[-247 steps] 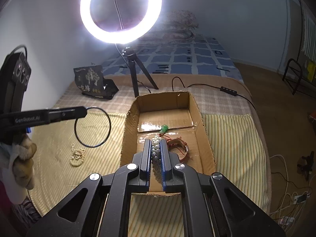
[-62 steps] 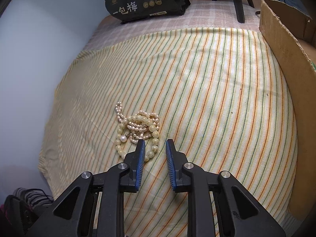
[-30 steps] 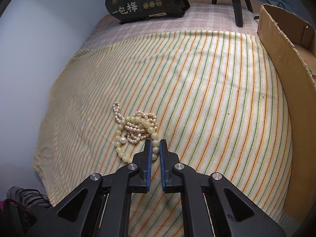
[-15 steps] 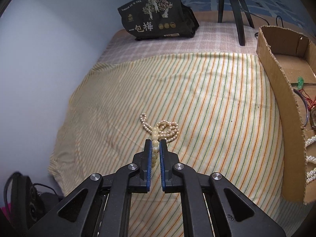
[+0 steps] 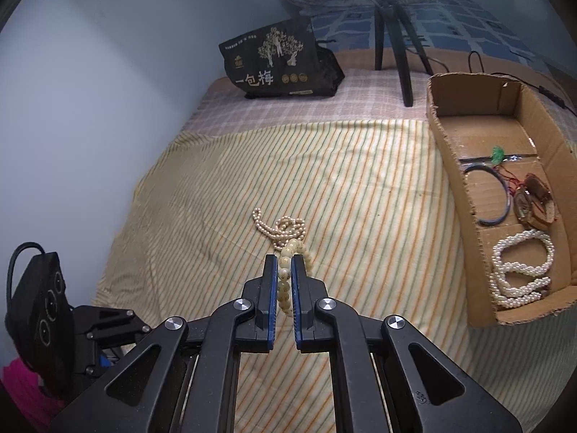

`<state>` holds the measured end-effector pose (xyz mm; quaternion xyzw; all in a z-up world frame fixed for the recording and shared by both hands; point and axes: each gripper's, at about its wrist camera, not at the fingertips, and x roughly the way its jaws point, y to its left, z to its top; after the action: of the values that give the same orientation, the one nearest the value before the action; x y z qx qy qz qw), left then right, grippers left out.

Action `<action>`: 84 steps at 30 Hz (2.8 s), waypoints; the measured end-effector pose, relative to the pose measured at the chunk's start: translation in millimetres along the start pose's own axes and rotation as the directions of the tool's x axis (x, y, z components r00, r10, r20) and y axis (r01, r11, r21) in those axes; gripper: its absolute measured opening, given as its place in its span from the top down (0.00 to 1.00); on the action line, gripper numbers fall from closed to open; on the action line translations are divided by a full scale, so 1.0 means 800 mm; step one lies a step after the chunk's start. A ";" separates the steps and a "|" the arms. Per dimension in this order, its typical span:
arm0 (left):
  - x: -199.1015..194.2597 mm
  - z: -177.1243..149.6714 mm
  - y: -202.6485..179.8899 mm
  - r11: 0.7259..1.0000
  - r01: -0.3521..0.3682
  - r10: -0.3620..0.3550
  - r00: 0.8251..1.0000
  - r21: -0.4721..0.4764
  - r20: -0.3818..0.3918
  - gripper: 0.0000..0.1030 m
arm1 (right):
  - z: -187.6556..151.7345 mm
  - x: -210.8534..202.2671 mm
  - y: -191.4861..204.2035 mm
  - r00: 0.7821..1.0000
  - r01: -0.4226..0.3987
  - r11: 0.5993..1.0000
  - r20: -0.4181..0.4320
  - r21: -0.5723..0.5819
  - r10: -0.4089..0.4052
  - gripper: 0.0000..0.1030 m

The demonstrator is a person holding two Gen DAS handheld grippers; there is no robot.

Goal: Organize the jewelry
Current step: 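Carry the bead bracelet in the right tool while the left tool carries the earring over the box, then open the right tool to drop the bracelet while the left tool drops the earring into the box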

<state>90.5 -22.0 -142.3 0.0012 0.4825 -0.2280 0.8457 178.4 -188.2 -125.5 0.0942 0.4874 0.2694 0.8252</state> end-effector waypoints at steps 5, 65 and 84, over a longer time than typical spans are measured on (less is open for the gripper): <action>-0.003 0.014 -0.008 1.000 0.002 -0.003 1.000 0.007 0.028 0.94 | 0.002 -0.024 -0.009 0.999 0.008 1.000 0.035 0.001 -0.008 0.94; 0.141 0.233 -0.161 0.984 0.064 -0.078 0.994 0.166 0.080 0.94 | 0.102 -0.081 -0.239 0.940 0.223 0.965 0.231 0.139 -0.251 0.94; 0.145 0.234 -0.166 0.982 0.015 -0.029 0.997 0.188 0.075 0.30 | 0.103 -0.094 -0.238 0.911 0.281 0.946 0.266 0.161 -0.315 0.35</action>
<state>241.8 -226.9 -107.6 0.0667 0.4257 -0.2817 0.8573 288.0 -379.0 -106.7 0.1058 0.3858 0.0940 0.9117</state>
